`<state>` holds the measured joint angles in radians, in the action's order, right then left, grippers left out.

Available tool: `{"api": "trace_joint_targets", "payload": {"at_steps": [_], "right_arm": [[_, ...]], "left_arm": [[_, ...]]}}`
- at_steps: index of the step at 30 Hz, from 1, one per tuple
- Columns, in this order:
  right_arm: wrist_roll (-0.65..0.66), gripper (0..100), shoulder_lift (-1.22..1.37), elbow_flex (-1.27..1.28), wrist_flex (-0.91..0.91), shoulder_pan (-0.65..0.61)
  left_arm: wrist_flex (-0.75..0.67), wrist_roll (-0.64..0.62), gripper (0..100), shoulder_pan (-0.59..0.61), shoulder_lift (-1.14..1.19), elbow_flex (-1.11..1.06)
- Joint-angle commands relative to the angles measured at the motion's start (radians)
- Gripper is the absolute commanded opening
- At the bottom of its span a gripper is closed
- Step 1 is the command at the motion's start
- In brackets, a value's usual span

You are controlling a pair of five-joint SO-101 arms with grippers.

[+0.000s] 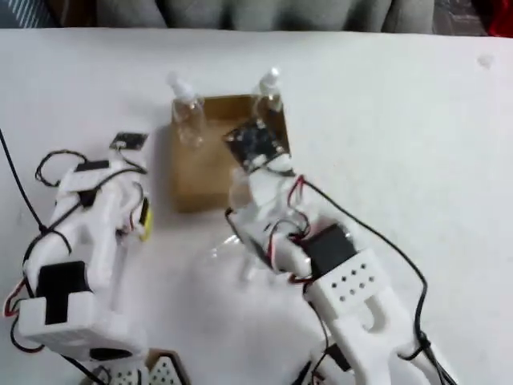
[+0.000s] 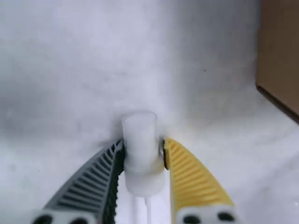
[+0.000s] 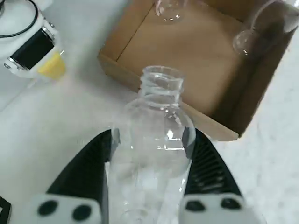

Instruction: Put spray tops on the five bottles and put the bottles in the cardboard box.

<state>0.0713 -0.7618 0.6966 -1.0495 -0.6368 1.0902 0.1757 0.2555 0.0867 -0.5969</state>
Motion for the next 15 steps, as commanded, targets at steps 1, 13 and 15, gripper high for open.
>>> {"api": "trace_joint_targets", "payload": {"at_steps": [1,13,15], "right_arm": [[-0.011,1.6,-0.031,0.031,0.087,-0.068],[-0.115,1.6,-0.349,0.419,0.553,-0.176],[-0.115,1.6,-0.401,0.485,0.636,-0.176]], "left_arm": [[0.014,0.012,2,0.005,-0.001,0.037],[0.014,0.012,2,0.005,-0.001,0.037],[0.014,0.012,2,0.005,-0.001,0.038]]}}
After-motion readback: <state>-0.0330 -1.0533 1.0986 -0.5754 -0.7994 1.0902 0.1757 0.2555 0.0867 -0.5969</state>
